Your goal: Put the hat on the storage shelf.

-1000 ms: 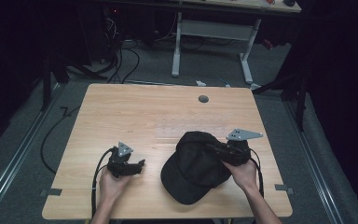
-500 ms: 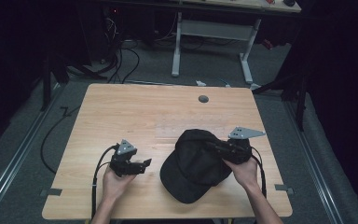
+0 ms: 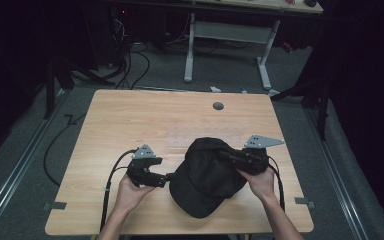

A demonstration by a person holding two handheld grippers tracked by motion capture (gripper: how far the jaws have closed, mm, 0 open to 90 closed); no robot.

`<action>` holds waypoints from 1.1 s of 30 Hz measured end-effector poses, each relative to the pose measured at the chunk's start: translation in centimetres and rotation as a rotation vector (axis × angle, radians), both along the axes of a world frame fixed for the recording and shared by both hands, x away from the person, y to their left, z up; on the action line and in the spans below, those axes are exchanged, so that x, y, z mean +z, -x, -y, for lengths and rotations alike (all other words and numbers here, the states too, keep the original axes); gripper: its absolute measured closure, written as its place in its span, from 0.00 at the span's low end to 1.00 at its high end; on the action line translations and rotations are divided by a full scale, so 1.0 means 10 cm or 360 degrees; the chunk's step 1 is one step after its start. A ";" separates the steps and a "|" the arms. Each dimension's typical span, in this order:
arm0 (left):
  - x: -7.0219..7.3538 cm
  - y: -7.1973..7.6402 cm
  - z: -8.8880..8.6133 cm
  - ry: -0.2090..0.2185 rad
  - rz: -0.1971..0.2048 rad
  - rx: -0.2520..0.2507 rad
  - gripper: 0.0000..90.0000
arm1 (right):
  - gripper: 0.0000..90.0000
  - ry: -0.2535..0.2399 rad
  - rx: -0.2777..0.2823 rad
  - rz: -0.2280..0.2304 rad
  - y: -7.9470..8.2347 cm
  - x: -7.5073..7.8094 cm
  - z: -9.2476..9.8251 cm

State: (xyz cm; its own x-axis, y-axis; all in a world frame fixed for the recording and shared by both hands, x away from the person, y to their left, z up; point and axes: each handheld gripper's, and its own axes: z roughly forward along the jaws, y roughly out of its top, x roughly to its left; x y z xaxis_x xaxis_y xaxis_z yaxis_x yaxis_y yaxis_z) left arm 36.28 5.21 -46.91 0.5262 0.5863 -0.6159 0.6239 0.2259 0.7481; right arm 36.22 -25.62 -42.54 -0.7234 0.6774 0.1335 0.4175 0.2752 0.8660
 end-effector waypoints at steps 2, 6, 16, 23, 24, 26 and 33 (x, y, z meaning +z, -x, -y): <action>0.03 -0.01 0.03 0.0009 -0.0001 -0.0018 0.20 | 0.89 -0.0001 0.0005 0.0005 0.00 0.00 -0.01; 0.08 -0.02 0.11 0.0009 -0.0018 -0.0067 0.19 | 0.89 0.0010 0.0022 0.0019 -0.01 0.02 -0.03; 0.14 -0.08 0.27 0.0003 -0.0074 -0.0149 0.18 | 0.89 0.0012 0.0102 0.0064 -0.03 0.07 -0.14; 0.13 -0.14 0.25 0.0023 -0.0152 -0.0170 0.18 | 0.89 -0.0003 0.0149 0.0086 -0.05 0.12 -0.18; 0.13 -0.14 0.24 0.0026 -0.0158 -0.0174 0.18 | 0.89 0.0001 0.0156 0.0092 -0.05 0.13 -0.20; 0.13 -0.15 0.24 0.0027 -0.0172 -0.0190 0.18 | 0.89 0.0006 0.0175 0.0112 -0.06 0.15 -0.23; 0.09 -0.15 0.28 0.0011 -0.0210 -0.0251 0.19 | 0.89 0.0008 0.0243 0.0168 -0.07 0.21 -0.31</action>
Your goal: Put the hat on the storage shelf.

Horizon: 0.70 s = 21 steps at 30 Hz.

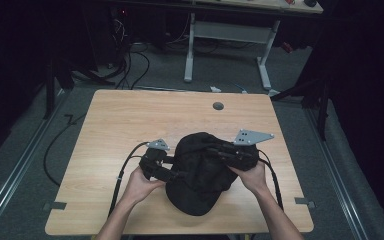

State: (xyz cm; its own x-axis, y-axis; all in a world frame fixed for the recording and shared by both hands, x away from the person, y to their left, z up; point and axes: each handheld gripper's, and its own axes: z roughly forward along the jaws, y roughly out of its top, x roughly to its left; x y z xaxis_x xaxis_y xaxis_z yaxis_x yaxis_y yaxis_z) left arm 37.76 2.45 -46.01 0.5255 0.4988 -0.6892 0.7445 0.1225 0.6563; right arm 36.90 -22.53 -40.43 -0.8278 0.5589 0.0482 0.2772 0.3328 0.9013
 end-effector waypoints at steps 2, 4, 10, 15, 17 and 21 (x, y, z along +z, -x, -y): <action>0.00 0.01 0.01 0.0002 0.0000 -0.0019 0.19 | 0.89 -0.0009 0.0019 0.0005 -0.01 0.01 -0.02; 0.00 0.01 0.01 0.0017 -0.0012 -0.0030 0.19 | 0.89 -0.0019 0.0045 0.0015 -0.01 0.01 -0.03; 0.00 0.03 0.04 0.0009 -0.0002 -0.0061 0.26 | 0.89 -0.0047 0.0084 0.0026 -0.05 0.01 -0.07; 0.02 0.04 0.08 -0.0028 0.0003 -0.0107 0.30 | 0.89 -0.0072 0.0088 0.0053 -0.07 0.02 -0.05; 0.03 0.05 0.09 -0.0020 -0.0001 -0.0107 0.33 | 0.89 -0.0081 0.0088 0.0058 -0.07 0.03 -0.03; 0.04 0.06 0.08 0.0003 -0.0004 -0.0127 0.42 | 0.88 -0.0089 0.0086 0.0083 -0.07 0.03 0.00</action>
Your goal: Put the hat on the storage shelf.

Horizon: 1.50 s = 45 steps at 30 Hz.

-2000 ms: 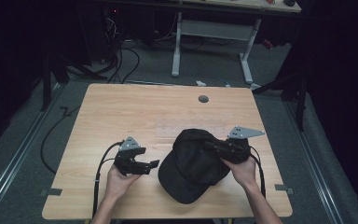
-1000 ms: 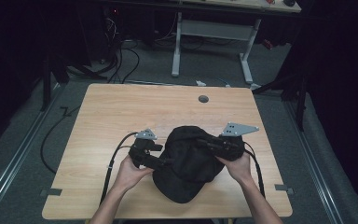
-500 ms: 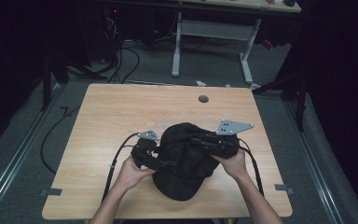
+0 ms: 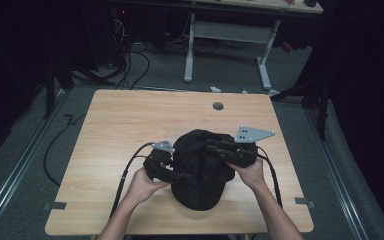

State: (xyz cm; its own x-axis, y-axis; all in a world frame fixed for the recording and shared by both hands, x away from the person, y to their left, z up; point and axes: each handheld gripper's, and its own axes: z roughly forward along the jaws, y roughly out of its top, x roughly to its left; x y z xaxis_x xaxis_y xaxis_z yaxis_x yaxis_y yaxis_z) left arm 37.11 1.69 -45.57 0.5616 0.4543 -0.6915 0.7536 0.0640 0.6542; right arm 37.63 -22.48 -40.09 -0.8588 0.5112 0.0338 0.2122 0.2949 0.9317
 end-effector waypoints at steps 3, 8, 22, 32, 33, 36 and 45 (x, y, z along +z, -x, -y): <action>0.01 0.00 -0.03 0.0026 -0.0019 -0.0016 0.48 | 0.88 0.0001 -0.0013 0.0012 -0.01 -0.01 0.01; 0.04 0.02 -0.10 0.0099 -0.0037 -0.0040 0.59 | 0.88 -0.0012 -0.0025 0.0030 -0.03 -0.01 0.01; 0.17 0.13 -0.17 0.0184 -0.0008 -0.0125 0.74 | 0.84 -0.0012 -0.0028 0.0086 0.01 0.07 0.00; 0.22 0.20 -0.23 0.0178 0.0076 -0.0091 0.79 | 0.74 -0.0015 -0.0015 0.0041 0.02 0.10 0.01; 0.22 0.20 -0.24 0.0177 0.0084 -0.0089 0.79 | 0.72 -0.0008 -0.0024 0.0035 0.02 0.10 0.01; 0.22 0.21 -0.25 0.0175 0.0101 -0.0068 0.79 | 0.62 0.0005 -0.0051 0.0032 0.02 0.10 0.02; 0.24 0.22 -0.34 0.0182 0.0133 -0.0007 0.80 | 0.47 0.0028 -0.0143 0.0032 0.06 0.09 0.12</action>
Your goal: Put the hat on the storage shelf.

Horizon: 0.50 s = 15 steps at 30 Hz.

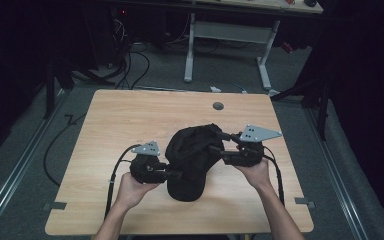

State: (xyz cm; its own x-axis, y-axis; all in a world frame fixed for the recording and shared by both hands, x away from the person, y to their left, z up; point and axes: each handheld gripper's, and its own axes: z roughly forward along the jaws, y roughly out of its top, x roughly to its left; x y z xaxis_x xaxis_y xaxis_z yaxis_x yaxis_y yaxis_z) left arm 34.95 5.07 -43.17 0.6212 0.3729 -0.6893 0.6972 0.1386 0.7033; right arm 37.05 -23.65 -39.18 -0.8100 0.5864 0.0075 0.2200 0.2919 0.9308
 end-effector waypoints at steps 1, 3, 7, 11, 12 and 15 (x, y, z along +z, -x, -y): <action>0.01 0.00 -0.01 0.0002 0.0006 0.0007 0.80 | 0.47 -0.0005 -0.0008 -0.0006 0.00 -0.01 0.02; 0.02 0.01 -0.03 0.0021 0.0019 0.0016 0.80 | 0.45 0.0020 -0.0029 -0.0028 0.01 -0.02 0.06; 0.08 -0.01 -0.12 0.0096 0.0035 0.0059 0.80 | 0.46 0.0043 -0.0068 -0.0062 0.02 -0.10 0.12; 0.13 -0.01 -0.18 0.0112 0.0064 0.0111 0.80 | 0.46 0.0088 -0.0121 -0.0157 0.01 -0.23 0.19; 0.15 -0.01 -0.20 0.0116 0.0077 0.0124 0.80 | 0.46 0.0104 -0.0137 -0.0170 0.01 -0.27 0.19; 0.20 -0.02 -0.23 0.0125 0.0101 0.0161 0.79 | 0.47 0.0160 -0.0219 -0.0244 0.01 -0.42 0.22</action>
State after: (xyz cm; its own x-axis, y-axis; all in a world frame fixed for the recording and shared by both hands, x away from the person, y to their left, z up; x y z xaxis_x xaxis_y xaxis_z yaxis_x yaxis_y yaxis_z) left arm 35.14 7.36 -41.21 0.6266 0.3823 -0.6792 0.6311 0.2624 0.7299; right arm 36.97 -25.90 -43.34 -0.7161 0.6954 0.0602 0.4009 0.3391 0.8510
